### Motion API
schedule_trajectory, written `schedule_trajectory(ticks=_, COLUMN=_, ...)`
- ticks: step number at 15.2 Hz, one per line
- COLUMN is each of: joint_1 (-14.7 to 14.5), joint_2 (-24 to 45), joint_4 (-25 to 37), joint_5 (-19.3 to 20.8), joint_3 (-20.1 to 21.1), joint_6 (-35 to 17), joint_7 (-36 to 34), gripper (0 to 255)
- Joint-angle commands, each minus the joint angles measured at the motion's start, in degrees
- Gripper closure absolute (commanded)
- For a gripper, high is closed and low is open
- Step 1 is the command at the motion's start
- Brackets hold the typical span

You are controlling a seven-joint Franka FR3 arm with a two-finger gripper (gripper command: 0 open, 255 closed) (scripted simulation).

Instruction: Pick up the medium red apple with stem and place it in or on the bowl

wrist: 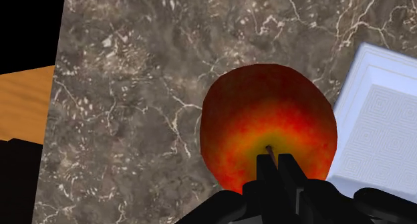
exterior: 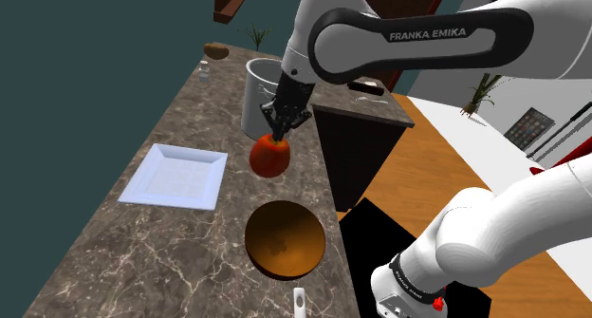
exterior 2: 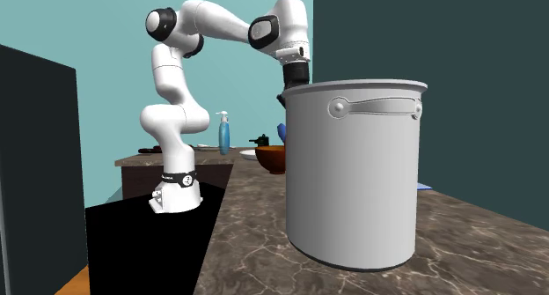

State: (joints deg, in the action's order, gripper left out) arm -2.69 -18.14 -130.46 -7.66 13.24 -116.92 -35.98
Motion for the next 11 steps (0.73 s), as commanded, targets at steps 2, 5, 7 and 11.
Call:
schedule_trajectory(ticks=2, joint_1=0.0, joint_2=-0.6, joint_4=1.8, joint_5=0.0, joint_3=-0.1, joint_6=2.4, joint_7=-0.1, gripper=255)
schedule_trajectory(ticks=5, joint_1=0.1, joint_2=-1.0, joint_4=3.8, joint_5=0.1, joint_3=-0.3, joint_6=4.7, joint_7=-0.2, gripper=255)
schedule_trajectory(ticks=7, joint_1=0.1, joint_2=-1.1, joint_4=5.1, joint_5=0.2, joint_3=-0.4, joint_6=6.3, joint_7=-0.3, gripper=255)
schedule_trajectory(ticks=11, joint_1=0.2, joint_2=-1.3, joint_4=8.0, joint_5=0.3, joint_3=-0.6, joint_6=9.4, joint_7=-0.4, gripper=255)
